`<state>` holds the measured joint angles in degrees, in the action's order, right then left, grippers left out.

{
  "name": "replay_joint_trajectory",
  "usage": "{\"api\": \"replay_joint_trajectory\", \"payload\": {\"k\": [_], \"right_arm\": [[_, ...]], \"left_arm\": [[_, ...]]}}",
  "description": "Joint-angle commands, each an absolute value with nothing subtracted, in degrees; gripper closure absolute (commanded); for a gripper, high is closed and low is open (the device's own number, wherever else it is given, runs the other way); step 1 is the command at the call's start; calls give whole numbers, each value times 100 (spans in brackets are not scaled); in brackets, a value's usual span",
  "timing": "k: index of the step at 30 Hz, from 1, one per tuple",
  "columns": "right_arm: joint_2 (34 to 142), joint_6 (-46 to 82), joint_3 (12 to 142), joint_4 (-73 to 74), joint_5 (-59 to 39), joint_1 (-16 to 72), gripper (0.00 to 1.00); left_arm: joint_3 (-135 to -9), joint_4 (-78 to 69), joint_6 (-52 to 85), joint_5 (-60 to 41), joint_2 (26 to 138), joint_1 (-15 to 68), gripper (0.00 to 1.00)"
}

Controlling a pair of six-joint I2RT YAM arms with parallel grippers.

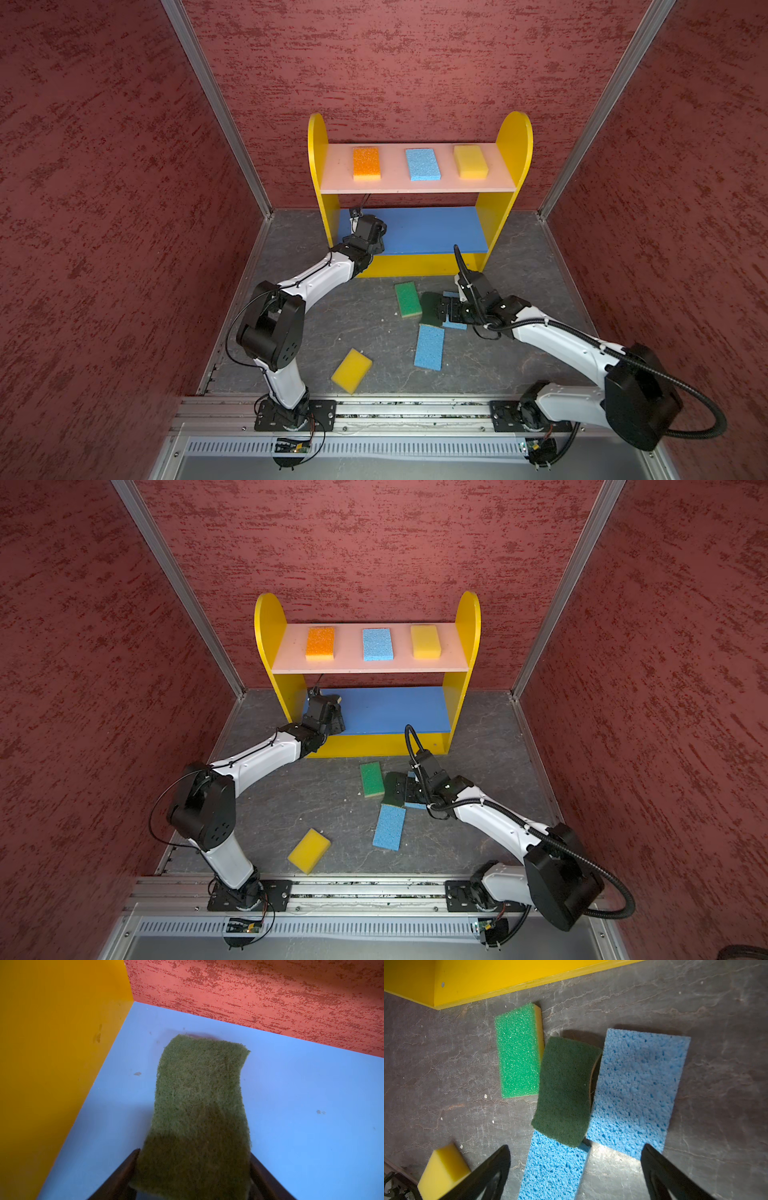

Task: Place and organize the cleaning sponges onto the shelf
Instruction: 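Carry the green scouring sponge with the left gripper onto the blue shelf, then open the left gripper to release the sponge on the blue shelf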

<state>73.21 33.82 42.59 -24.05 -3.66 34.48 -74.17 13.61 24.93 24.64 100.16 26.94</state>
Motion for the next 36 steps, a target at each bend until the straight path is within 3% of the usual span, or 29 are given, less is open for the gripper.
{"api": "replay_joint_trajectory", "payload": {"k": [1, 24, 36], "right_arm": [[7262, 3340, 4325, -2408, -369, 3419, 1], [6901, 3312, 4083, -2423, -259, 3394, 1], [6718, 3287, 4048, -2479, -229, 3384, 1]], "left_arm": [[-7488, 1357, 2566, 2286, 9951, 2690, 26], [-7567, 1634, 2513, 2477, 9627, 2877, 15], [-7037, 2234, 2545, 2926, 8635, 3113, 12]]}}
